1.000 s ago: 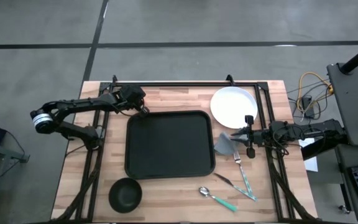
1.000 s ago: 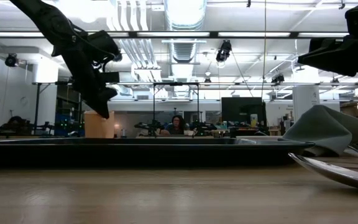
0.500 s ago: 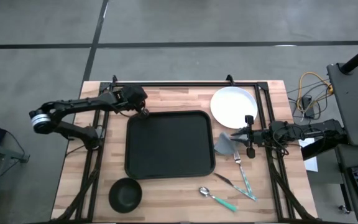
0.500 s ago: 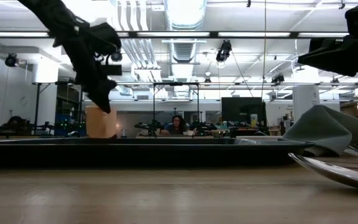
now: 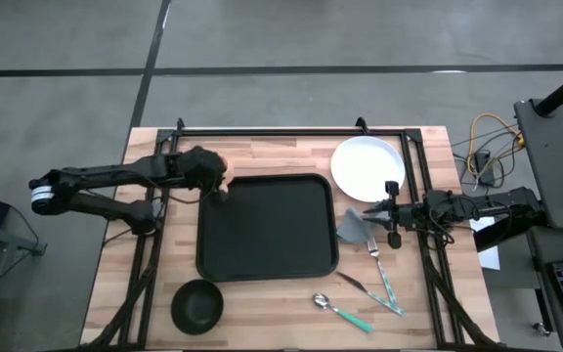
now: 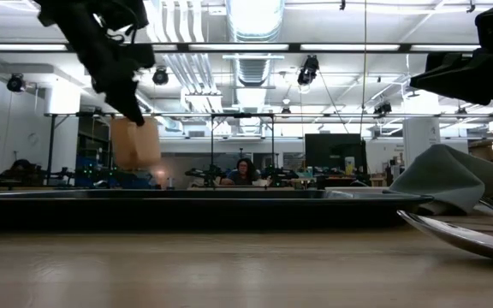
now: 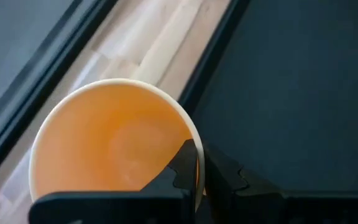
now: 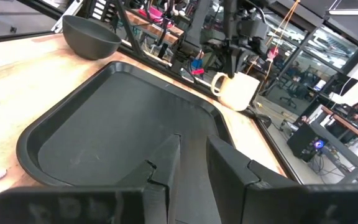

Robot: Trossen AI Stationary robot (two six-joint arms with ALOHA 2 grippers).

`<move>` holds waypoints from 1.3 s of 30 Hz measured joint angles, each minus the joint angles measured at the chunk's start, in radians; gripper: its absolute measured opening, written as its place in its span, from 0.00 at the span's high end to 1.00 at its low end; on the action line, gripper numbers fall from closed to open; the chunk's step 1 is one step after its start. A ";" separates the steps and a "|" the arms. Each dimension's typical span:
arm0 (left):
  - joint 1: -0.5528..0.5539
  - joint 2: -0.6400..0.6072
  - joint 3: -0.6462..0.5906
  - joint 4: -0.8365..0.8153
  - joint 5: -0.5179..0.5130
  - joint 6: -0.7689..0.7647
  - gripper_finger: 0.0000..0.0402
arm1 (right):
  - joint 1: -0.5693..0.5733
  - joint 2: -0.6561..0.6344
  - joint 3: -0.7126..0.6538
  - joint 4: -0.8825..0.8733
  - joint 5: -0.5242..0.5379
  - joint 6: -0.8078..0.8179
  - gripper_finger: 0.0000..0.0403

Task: Set up tray
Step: Put the orange cup on the black tray

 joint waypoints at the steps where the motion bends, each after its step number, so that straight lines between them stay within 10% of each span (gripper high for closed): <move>1: -0.003 -0.010 -0.004 -0.014 0.001 -0.011 1.00 | 0.000 0.000 0.000 0.000 0.000 0.000 0.83; 39: -0.006 0.101 -0.055 -0.044 0.155 -0.076 0.98 | 0.000 0.000 0.000 0.000 0.000 0.000 0.83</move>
